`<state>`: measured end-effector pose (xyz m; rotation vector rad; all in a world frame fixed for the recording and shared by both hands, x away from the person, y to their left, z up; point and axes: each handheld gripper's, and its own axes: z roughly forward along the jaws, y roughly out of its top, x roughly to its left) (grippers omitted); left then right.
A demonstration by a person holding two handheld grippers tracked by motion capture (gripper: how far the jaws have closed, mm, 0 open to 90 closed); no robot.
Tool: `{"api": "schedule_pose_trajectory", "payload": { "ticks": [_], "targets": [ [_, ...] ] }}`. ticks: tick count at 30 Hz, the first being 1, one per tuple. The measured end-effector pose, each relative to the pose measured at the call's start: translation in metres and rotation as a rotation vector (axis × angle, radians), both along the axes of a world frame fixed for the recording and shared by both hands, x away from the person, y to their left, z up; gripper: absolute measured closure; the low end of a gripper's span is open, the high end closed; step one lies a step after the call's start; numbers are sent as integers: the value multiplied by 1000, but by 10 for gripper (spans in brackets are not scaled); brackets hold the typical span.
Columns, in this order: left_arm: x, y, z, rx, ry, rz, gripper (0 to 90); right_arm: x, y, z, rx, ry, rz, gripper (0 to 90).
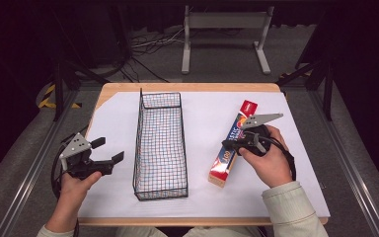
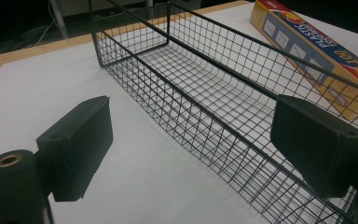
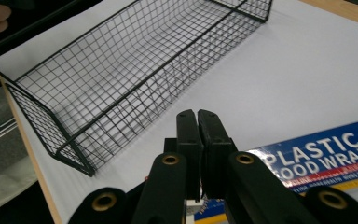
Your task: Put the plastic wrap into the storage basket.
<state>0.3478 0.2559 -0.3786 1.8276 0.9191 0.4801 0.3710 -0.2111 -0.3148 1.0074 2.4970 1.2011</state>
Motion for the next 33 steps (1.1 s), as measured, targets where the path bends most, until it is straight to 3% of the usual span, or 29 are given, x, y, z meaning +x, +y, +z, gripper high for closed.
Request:
{"api": "schedule_pose_trajectory", "payload": {
  "ticks": [7, 12, 27, 33],
  "targets": [
    [0, -1, 0, 1, -2, -3, 137, 5, 14, -1, -14, 7, 30, 900],
    [0, -1, -1, -1, 0, -8, 138, 9, 25, -8, -29, 50, 60, 900],
    [1, -1, -2, 0, 5, -12, 139, 24, 60, -60, -173, 169, 89, 900],
    [1, -2, -2, 2, 11, -19, 139, 25, 67, -72, -215, 198, 100, 900]
  ]
}}
